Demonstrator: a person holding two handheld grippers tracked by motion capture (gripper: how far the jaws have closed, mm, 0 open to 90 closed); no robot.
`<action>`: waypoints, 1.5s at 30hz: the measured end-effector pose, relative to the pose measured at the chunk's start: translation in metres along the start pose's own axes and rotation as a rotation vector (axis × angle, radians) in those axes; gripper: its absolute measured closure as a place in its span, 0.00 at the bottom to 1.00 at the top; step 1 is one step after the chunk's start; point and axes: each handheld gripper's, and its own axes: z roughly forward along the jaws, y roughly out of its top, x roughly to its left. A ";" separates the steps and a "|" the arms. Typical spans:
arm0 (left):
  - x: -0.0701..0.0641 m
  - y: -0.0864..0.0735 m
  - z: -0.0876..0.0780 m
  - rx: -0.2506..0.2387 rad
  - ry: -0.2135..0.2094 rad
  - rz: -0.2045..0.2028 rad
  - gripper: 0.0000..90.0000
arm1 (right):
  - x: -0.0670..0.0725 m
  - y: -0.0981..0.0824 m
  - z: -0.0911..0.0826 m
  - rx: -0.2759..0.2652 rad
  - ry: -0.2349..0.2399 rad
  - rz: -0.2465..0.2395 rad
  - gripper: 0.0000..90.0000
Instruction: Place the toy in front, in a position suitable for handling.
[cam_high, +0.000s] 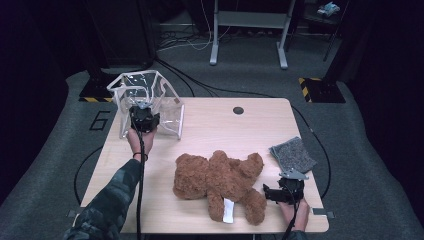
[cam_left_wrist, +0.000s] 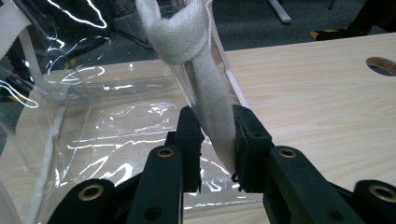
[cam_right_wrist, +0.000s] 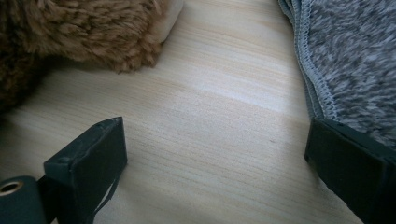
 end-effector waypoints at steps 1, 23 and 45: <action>0.000 0.000 0.000 0.000 0.000 0.000 0.82 | 0.000 0.000 0.000 -0.001 0.001 0.005 0.05; 0.013 0.013 0.022 0.034 0.045 -0.047 0.82 | 0.000 0.000 0.000 0.000 0.001 0.004 0.05; 0.014 0.020 0.037 0.077 0.047 -0.032 0.80 | 0.000 0.000 0.000 0.002 0.000 -0.002 0.05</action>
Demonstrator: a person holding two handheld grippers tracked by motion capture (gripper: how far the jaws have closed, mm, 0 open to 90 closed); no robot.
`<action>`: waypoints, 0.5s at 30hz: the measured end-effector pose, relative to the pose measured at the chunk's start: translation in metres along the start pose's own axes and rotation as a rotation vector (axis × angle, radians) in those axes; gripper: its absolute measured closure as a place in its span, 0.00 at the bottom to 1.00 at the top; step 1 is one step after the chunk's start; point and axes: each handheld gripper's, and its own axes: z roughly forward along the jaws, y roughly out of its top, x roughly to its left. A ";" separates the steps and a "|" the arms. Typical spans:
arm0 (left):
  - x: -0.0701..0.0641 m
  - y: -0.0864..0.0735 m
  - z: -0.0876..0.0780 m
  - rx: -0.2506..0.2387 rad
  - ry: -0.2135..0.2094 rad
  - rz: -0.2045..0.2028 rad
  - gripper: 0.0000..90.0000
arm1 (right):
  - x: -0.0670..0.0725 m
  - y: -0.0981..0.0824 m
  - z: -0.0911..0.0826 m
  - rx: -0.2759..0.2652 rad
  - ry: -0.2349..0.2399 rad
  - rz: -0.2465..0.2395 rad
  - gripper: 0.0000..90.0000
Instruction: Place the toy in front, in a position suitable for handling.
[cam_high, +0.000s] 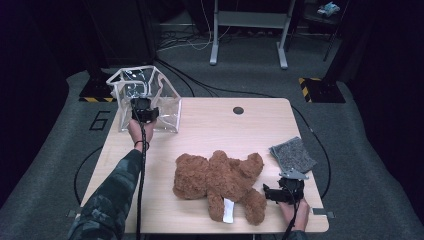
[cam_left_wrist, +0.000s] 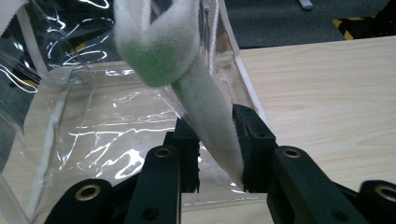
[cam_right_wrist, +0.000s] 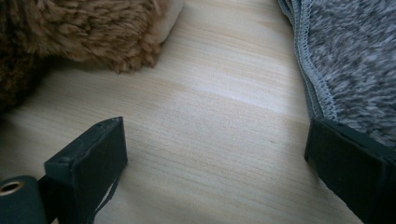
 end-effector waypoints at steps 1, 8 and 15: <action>0.000 0.000 0.001 0.003 -0.001 -0.001 0.80 | 0.000 0.000 0.000 0.000 0.000 0.000 0.05; 0.000 0.002 0.006 0.016 0.001 0.015 0.82 | 0.000 0.000 0.000 -0.001 0.001 0.001 0.06; 0.003 0.002 0.006 0.014 -0.014 0.007 0.78 | 0.000 0.000 0.000 0.000 0.001 0.000 0.06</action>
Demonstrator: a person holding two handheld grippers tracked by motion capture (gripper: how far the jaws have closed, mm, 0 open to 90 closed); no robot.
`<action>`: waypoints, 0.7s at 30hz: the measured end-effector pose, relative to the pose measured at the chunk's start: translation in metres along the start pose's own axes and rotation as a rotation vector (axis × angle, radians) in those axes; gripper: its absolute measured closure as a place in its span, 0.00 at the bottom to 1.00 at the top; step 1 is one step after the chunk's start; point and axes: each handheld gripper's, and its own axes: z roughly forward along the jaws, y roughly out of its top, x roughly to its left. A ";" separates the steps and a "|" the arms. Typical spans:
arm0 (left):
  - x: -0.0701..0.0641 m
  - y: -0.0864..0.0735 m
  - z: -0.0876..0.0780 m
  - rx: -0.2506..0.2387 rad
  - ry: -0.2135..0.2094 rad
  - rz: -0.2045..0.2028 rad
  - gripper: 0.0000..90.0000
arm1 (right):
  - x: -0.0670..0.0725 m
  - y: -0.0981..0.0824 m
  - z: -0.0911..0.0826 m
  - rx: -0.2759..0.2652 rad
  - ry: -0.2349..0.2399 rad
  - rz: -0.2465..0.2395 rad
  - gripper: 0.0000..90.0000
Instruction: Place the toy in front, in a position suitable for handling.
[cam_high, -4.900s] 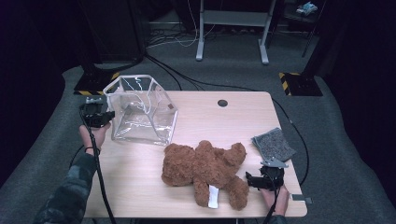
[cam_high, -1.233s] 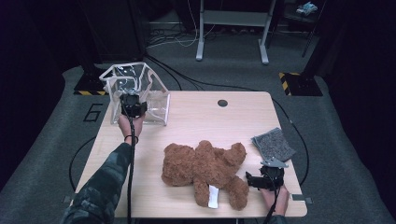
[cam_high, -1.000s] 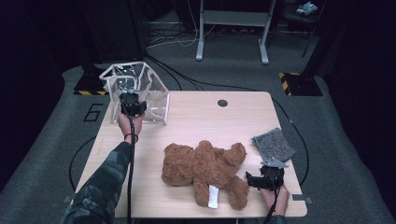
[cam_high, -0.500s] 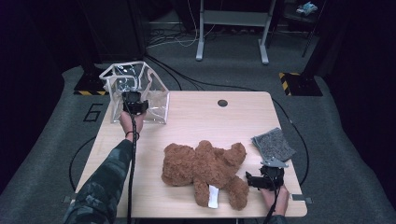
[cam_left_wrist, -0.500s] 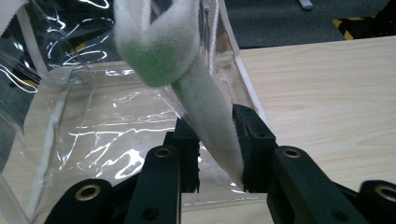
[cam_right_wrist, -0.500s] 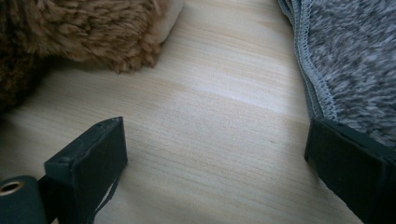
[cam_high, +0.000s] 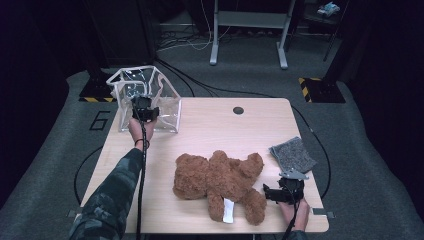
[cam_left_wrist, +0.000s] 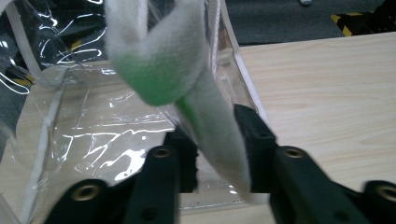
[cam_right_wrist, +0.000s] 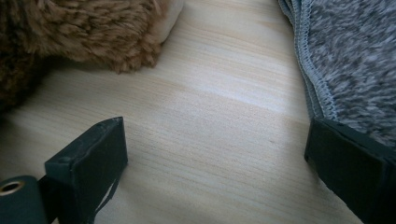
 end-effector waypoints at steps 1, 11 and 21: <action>0.001 0.000 -0.002 0.005 -0.018 -0.009 0.71 | 0.000 0.000 0.000 -0.001 0.000 0.003 0.06; 0.008 -0.006 -0.031 -0.010 -0.156 0.002 0.31 | 0.000 0.000 0.000 0.001 -0.002 0.001 0.06; -0.006 -0.032 -0.060 0.034 -0.286 0.089 0.22 | 0.000 0.003 -0.002 0.030 0.015 0.007 0.07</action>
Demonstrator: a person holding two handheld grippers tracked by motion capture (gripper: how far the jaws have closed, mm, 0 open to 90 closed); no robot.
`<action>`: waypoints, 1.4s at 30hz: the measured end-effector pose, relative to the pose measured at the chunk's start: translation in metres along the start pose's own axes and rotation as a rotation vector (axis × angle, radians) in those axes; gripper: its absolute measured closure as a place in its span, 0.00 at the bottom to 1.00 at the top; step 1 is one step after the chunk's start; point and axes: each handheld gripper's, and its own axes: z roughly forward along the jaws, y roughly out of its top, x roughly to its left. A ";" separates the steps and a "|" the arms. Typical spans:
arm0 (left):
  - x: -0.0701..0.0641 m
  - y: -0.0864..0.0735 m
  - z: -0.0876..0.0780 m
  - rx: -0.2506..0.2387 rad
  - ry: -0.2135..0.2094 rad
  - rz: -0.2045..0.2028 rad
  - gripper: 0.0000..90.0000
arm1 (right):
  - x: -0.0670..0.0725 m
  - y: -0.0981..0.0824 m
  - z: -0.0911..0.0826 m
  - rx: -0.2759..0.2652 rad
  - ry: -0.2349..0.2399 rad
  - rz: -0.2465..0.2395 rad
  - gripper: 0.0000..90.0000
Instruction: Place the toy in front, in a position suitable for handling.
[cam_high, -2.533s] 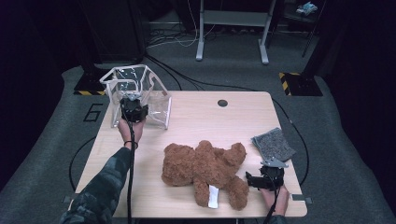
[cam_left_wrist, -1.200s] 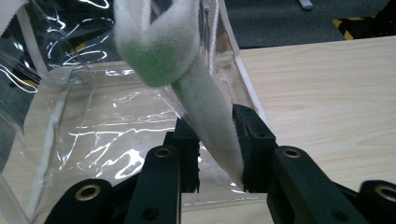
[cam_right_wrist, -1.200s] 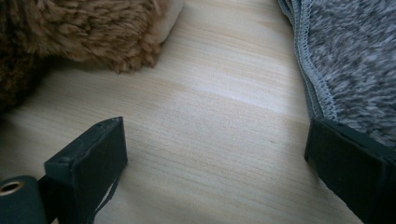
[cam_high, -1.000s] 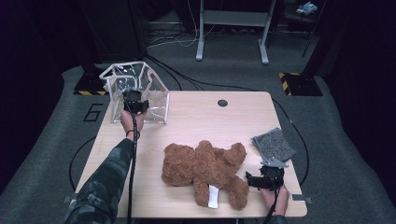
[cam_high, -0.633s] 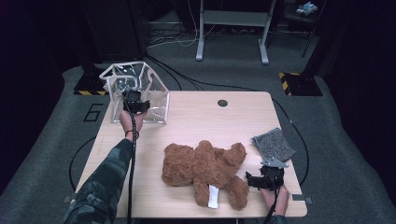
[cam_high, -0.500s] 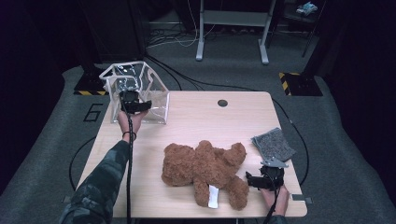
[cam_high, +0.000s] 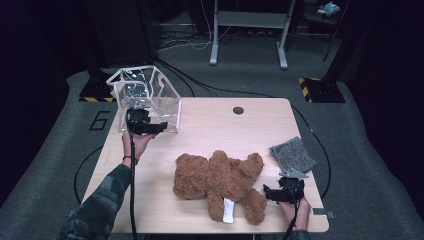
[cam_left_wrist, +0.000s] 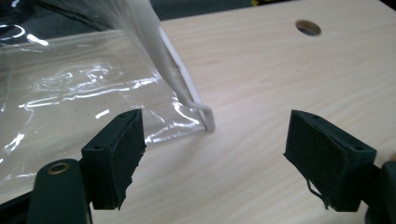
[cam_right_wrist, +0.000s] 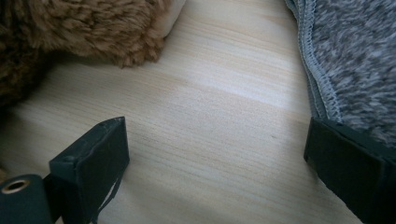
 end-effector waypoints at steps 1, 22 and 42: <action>-0.002 -0.003 -0.003 -0.002 -0.014 -0.001 0.20 | 0.000 0.001 -0.002 0.007 0.002 0.012 0.07; -0.034 -0.058 -0.041 0.053 -0.150 0.015 0.08 | 0.028 0.045 -0.052 0.000 0.116 0.033 0.09; -0.093 -0.067 -0.053 0.062 -0.318 0.117 0.10 | 0.079 0.093 -0.075 -0.052 0.200 -0.076 0.14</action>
